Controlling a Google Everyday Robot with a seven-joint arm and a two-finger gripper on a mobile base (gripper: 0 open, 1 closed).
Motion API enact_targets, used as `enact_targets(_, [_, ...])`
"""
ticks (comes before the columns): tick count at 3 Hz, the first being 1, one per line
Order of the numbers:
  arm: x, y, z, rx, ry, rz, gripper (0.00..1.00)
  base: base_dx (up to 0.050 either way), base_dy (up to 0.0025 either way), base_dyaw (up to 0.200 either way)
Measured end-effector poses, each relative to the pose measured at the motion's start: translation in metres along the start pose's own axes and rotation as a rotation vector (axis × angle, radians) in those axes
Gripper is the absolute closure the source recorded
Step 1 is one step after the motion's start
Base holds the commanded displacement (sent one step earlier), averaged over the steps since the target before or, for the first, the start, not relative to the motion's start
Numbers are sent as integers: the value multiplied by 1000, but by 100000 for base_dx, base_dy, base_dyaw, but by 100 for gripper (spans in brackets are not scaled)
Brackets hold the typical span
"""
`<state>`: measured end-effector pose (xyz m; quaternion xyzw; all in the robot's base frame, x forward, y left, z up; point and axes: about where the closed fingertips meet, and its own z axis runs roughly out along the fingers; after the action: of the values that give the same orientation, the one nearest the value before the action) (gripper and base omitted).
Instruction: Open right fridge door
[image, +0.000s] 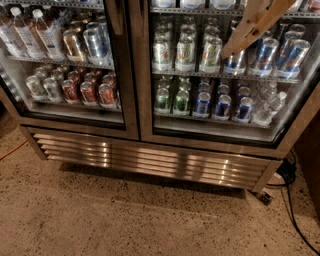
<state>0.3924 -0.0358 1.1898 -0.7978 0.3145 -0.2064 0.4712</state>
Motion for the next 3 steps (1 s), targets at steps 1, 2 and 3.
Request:
enact_targets(1, [0,0,0,0,0,0,0,5000,0,0])
enact_targets(2, [0,0,0,0,0,0,0,5000,0,-1])
enact_targets(3, [0,0,0,0,0,0,0,5000,0,-2])
